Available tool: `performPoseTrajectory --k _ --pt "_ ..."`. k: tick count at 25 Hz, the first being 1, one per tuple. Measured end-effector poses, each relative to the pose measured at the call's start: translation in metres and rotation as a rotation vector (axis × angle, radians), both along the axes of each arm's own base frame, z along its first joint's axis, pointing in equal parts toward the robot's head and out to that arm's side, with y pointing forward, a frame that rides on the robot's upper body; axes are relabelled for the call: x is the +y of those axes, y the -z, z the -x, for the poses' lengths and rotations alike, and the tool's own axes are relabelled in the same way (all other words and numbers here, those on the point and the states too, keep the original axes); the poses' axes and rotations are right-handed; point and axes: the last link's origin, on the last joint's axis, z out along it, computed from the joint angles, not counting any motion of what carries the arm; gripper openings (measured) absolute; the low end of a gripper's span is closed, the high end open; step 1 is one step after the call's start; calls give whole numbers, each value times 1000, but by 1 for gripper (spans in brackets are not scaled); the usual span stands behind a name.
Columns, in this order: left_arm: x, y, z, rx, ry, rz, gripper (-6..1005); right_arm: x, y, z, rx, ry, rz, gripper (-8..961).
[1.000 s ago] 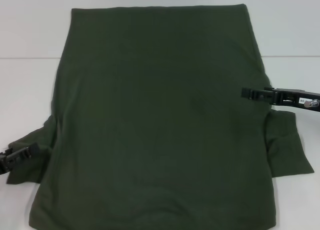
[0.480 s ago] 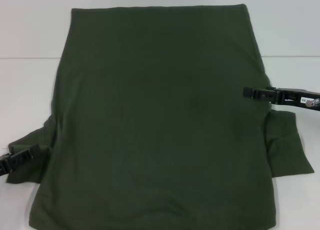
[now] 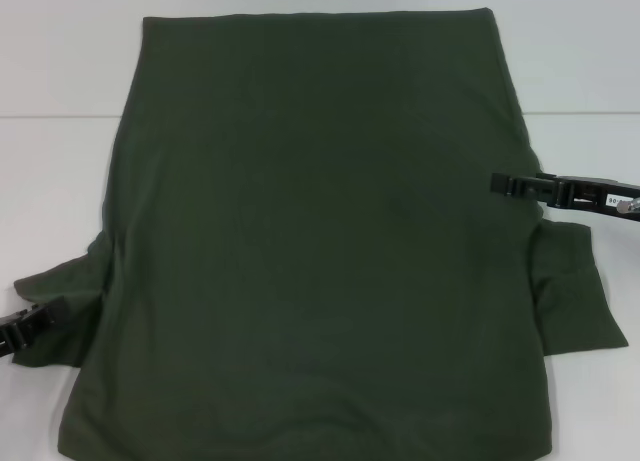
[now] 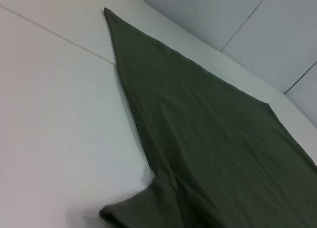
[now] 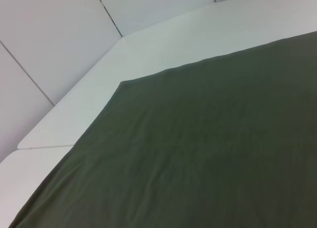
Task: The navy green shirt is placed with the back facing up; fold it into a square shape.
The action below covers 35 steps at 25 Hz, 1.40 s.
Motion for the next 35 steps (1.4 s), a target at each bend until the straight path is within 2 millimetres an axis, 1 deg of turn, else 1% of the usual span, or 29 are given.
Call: performPoseTrajectory --k 6,9,11,14,18,21,26,35 --pt "0 -1 0 -21 -13 3 235 0 -2 -1 2 6 -1 935" --pt "2 -4 0 -62 -48 9 167 0 -2 -1 2 6 -2 935" --pt "5 -10 0 -104 -83 12 6 0 -2 -1 2 6 -2 935" --pt "13 -21 -3 -151 -124 13 7 0 -2 -1 2 6 -2 935" --pt "28 -35 -2 -197 -229 58 7 0 -2 -1 0 4 -2 934" --pt "39 -43 0 -187 -278 97 7 0 -2 -1 -2 1 -3 934" --pt "51 -53 1 -126 -340 157 7 0 -2 -1 -4 0 -3 934" --pt "56 -71 0 -38 -346 170 7 0 -3 -3 -6 2 -4 933"
